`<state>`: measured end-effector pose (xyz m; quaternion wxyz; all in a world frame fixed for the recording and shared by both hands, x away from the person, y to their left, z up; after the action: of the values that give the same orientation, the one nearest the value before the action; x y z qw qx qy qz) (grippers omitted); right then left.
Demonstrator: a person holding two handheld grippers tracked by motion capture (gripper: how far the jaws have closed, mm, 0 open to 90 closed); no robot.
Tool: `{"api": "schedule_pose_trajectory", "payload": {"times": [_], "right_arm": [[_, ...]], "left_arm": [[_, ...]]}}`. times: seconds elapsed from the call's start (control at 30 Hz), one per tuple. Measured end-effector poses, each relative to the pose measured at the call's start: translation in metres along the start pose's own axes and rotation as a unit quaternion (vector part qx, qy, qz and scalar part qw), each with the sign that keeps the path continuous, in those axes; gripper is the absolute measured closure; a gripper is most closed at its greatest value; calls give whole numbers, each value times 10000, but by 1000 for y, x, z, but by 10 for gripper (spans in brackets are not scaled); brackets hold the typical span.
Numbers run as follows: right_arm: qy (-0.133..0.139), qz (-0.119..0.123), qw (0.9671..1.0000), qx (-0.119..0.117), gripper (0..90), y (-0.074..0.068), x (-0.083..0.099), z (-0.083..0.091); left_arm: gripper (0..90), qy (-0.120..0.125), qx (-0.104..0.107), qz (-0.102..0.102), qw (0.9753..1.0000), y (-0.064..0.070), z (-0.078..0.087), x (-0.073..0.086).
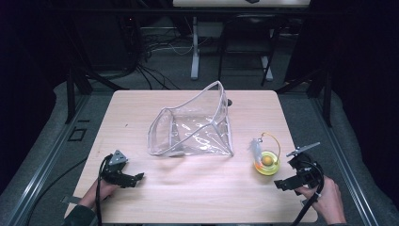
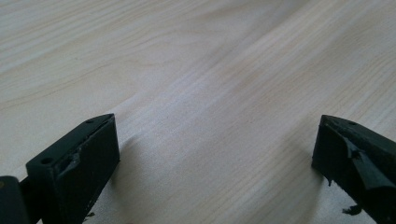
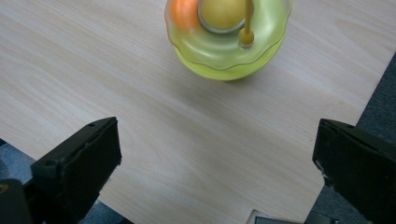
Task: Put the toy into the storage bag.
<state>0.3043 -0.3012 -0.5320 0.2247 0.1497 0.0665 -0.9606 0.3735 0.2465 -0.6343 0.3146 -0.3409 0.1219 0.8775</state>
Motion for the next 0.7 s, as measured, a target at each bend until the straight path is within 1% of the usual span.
{"api": "schedule_pose_trajectory", "payload": {"times": [0.03, 0.07, 0.2, 0.27, 0.33, 0.4, 0.47, 0.5, 0.7], "right_arm": [[-12, -39, 10000, -2, 5, 0, -2, 2], [20, -33, 10000, 16, 5, 0, -3, 3], [-2, -15, 10000, 5, 2, 0, -9, 10], [6, 48, 10000, 76, 0, 1, -14, 15], [-38, 85, 9999, 56, 0, 1, -16, 17], [-5, 73, 10000, -22, 0, -2, -19, 16], [-38, 90, 10000, -15, 0, -2, -20, 16], [-68, 146, 9998, 72, 0, -1, -21, 16], [-17, 174, 9998, 87, 0, 0, -33, 22]], "left_arm": [[4, -3, 5, 2, 10000, 0, 0, 0], [3, -5, 7, -1, 10000, 0, 0, 0], [4, -5, 9, 0, 10000, 0, 0, 0], [3, -6, 10, -2, 10000, 0, 0, 0], [4, -3, 7, -1, 10000, 0, 0, 0], [4, -5, 7, -5, 10000, 0, 0, 0], [4, -4, 7, -2, 10000, 0, 0, 0], [4, -3, 6, -4, 10000, 0, 0, 0], [3, 2, 5, -6, 10000, 0, 0, 0]]}}
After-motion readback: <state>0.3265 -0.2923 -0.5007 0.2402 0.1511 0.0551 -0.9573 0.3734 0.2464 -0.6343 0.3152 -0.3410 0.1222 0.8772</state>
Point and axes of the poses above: each handheld gripper's, and its own axes: z roughly backward along the jaws, x roughly out of its underside, y roughly to its right, the point moved 6 cm from there along -z, roughly forward along the jaws, and after that the axes turned 3 degrees about -y, right-handed, at the moved point
